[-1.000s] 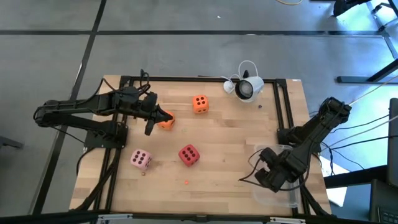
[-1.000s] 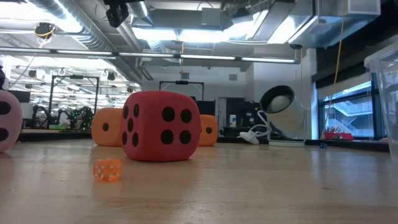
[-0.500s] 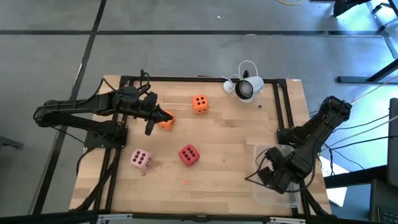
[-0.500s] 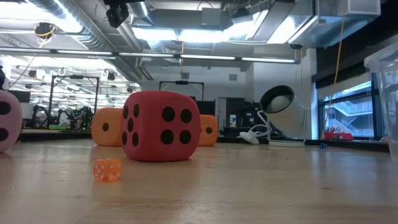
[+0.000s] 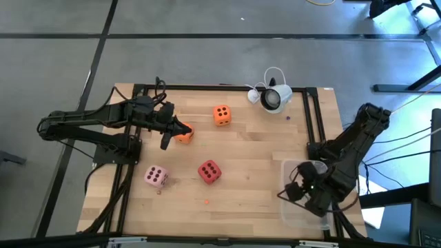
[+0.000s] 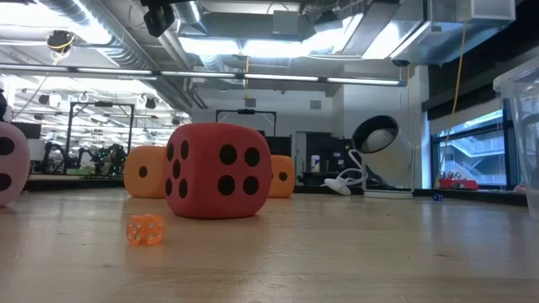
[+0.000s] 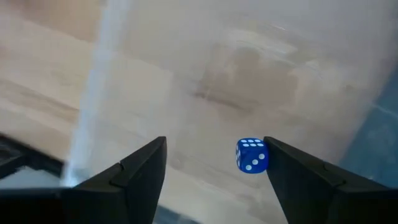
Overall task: Pick & Place Dice
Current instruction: Put the blue small die into the transparent bin
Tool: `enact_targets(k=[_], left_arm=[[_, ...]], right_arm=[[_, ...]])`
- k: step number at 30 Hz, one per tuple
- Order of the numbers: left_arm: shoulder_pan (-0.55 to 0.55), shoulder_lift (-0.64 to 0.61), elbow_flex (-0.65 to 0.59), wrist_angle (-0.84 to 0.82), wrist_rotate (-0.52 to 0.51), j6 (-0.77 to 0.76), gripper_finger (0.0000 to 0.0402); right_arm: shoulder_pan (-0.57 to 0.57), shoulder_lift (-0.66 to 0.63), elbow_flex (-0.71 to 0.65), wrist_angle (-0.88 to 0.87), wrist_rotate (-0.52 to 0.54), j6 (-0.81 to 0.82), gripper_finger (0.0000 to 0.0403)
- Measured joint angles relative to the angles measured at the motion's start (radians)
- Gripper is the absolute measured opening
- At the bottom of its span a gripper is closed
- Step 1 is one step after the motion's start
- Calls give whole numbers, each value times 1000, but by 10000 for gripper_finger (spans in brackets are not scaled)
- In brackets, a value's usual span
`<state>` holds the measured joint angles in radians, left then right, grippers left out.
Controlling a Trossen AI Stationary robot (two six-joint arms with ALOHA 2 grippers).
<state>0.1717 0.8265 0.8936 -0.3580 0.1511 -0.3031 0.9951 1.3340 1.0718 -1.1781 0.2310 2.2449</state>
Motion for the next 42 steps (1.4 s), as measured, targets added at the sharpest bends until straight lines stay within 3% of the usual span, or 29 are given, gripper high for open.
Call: enact_targets(k=[4, 14, 28, 42], left_arm=[[0, 0, 0, 0, 0, 0, 4], [0, 0, 0, 0, 0, -15, 4], [0, 0, 0, 0, 0, -18, 4], [0, 0, 0, 3, -1, -18, 4]], right_arm=[[4, 0, 0, -8, -6, 49, 265], [-18, 0, 0, 41, 144, 25, 265], [-10, -5, 0, 68, 258, -2, 265], [-20, 3, 0, 75, 304, -10, 265]])
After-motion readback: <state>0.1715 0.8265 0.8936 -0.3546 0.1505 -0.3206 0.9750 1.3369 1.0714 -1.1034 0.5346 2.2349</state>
